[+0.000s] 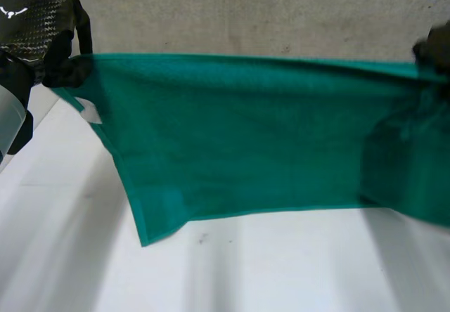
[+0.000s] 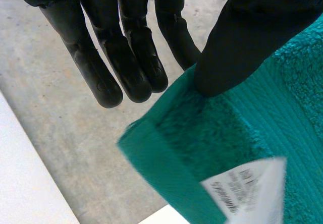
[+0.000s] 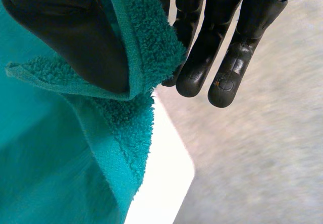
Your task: Fold the towel.
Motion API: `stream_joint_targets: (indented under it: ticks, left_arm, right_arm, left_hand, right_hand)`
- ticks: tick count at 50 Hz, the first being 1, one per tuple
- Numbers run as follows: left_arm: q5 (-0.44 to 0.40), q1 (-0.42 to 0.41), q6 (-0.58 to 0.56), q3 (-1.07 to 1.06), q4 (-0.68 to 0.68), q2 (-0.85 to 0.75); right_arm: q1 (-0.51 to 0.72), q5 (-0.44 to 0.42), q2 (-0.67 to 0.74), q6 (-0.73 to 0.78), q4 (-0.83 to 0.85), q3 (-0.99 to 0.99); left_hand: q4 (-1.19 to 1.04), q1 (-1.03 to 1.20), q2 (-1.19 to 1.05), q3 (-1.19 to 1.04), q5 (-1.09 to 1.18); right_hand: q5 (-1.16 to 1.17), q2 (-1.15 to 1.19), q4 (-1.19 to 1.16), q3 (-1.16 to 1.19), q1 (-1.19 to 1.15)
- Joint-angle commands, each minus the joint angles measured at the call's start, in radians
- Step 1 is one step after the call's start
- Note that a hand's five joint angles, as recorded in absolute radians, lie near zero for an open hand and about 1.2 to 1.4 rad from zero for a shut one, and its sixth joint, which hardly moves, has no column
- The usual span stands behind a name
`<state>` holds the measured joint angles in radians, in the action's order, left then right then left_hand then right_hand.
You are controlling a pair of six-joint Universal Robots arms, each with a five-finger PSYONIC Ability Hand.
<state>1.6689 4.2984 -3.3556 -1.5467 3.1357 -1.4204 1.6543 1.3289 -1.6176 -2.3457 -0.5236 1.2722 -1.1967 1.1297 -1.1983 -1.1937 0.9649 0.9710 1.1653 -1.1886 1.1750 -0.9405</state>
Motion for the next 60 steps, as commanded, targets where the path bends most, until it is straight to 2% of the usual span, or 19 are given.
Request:
stream_joint_targets:
  ticks: [1, 10, 15, 17, 18, 21, 22, 24, 26, 28, 32, 36, 45, 52, 53, 55, 57, 58, 60]
  left_arm:
    - [-0.037, 0.001, -0.054, -0.006, -0.081, -0.147]
    - [-0.034, -0.008, -0.088, 0.13, -0.08, -0.518]
    - [-0.031, -0.016, -0.091, 0.266, -0.078, -0.597]
    - [-0.031, -0.016, -0.099, 0.429, -0.054, -0.603]
    - [-0.031, -0.016, -0.099, 0.43, -0.054, -0.603]
    - [-0.017, -0.009, -0.093, 0.597, 0.107, -0.539]
    - [-0.006, -0.009, -0.096, 0.6, 0.21, -0.488]
    - [0.015, 0.0, -0.1, 0.586, 0.315, -0.436]
    - [0.023, 0.004, -0.099, 0.562, 0.398, -0.398]
    - [0.018, 0.001, -0.102, 0.457, 0.405, -0.353]
    - [-0.002, 0.003, -0.1, 0.33, 0.377, -0.351]
    - [-0.009, 0.02, -0.102, 0.101, 0.369, -0.348]
    - [-0.009, 0.058, -0.088, -0.119, 0.385, -0.356]
    - [-0.009, 0.054, -0.087, -0.191, 0.394, -0.408]
    - [-0.008, 0.055, -0.087, -0.199, 0.394, -0.408]
    - [-0.008, 0.055, -0.085, -0.208, 0.396, -0.408]
    - [-0.008, 0.055, -0.085, -0.213, 0.396, -0.408]
    - [-0.008, 0.055, -0.085, -0.213, 0.396, -0.408]
    - [-0.008, 0.054, -0.085, -0.213, 0.394, -0.407]
  right_arm:
    - [-0.001, 0.015, 0.219, 0.212, -0.153, 0.024]
    - [0.007, 0.024, 0.438, 0.207, -0.09, -0.029]
    - [0.082, 0.097, 0.501, 0.154, 0.077, -0.23]
    - [0.094, 0.116, 0.504, 0.138, 0.112, -0.27]
    - [0.116, 0.143, 0.504, 0.109, 0.196, -0.343]
    - [0.134, 0.155, 0.492, 0.056, 0.408, -0.425]
    - [0.134, 0.154, 0.492, 0.055, 0.409, -0.425]
    - [0.133, 0.13, 0.405, 0.017, 0.616, -0.397]
    - [0.127, 0.11, 0.345, 0.005, 0.675, -0.357]
    - [0.13, 0.018, 0.26, 0.002, 0.641, -0.272]
    - [0.122, -0.118, 0.246, 0.003, 0.472, -0.179]
    - [0.114, -0.197, 0.248, 0.017, 0.326, -0.068]
    - [0.11, -0.198, 0.308, 0.091, 0.28, 0.121]
    - [0.111, -0.155, 0.495, 0.011, 0.296, 0.21]
    - [0.111, -0.148, 0.502, -0.015, 0.303, 0.214]
    - [0.111, -0.132, 0.518, -0.149, 0.333, 0.228]
    - [0.11, -0.131, 0.516, -0.185, 0.344, 0.234]
    - [0.104, -0.129, 0.515, -0.26, 0.365, 0.248]
    - [0.085, -0.129, 0.504, -0.346, 0.387, 0.272]
  left_hand:
    - [-0.2, 0.267, -0.198, -0.203, 0.257]
    - [-0.2, 0.267, -0.198, -0.203, 0.257]
    - [-0.2, 0.267, -0.198, -0.203, 0.257]
    - [-0.2, 0.267, -0.198, -0.203, 0.257]
    - [-0.2, 0.267, -0.198, -0.203, 0.257]
    - [-0.2, 0.267, -0.198, -0.203, 0.257]
    - [-0.2, 0.267, -0.198, -0.203, 0.257]
    - [-0.2, 0.267, -0.198, -0.203, 0.257]
    - [-0.2, 0.267, -0.198, -0.203, 0.257]
    - [-0.2, 0.267, -0.198, -0.203, 0.257]
    - [-0.2, 0.267, -0.198, -0.203, 0.257]
    - [-0.2, 0.267, -0.198, -0.203, 0.257]
    - [-0.2, 0.267, -0.198, -0.203, 0.257]
    - [-0.2, 0.267, -0.198, -0.203, 0.257]
    - [-0.2, 0.267, -0.198, -0.203, 0.257]
    - [-0.2, 0.267, -0.198, -0.203, 0.257]
    - [-0.2, 0.267, -0.198, -0.203, 0.257]
    - [-0.2, 0.267, -0.198, -0.203, 0.257]
    - [-0.2, 0.267, -0.198, -0.203, 0.257]
  right_hand:
    - [0.251, 0.231, -0.208, 0.221, -0.456]
    - [0.251, 0.231, -0.208, 0.221, -0.456]
    - [0.251, 0.231, -0.208, 0.221, -0.456]
    - [0.251, 0.231, -0.208, 0.221, -0.456]
    - [0.251, 0.231, -0.208, 0.221, -0.456]
    - [0.251, 0.231, -0.208, 0.221, -0.456]
    - [0.251, 0.231, -0.208, 0.221, -0.456]
    - [0.251, 0.231, -0.208, 0.221, -0.456]
    - [0.251, 0.231, -0.208, 0.221, -0.456]
    - [0.251, 0.231, -0.208, 0.221, -0.456]
    - [0.251, 0.231, -0.208, 0.221, -0.456]
    - [0.251, 0.231, -0.208, 0.221, -0.456]
    - [0.251, 0.231, -0.208, 0.221, -0.456]
    - [0.251, 0.231, -0.208, 0.221, -0.456]
    - [0.188, 0.168, -0.145, 0.158, -0.393]
    - [-0.166, -0.186, 0.209, -0.196, -0.039]
    - [-0.258, -0.278, 0.301, -0.288, 0.053]
    - [-0.387, -0.407, 0.43, -0.416, 0.182]
    - [-0.444, -0.464, 0.487, -0.473, 0.239]
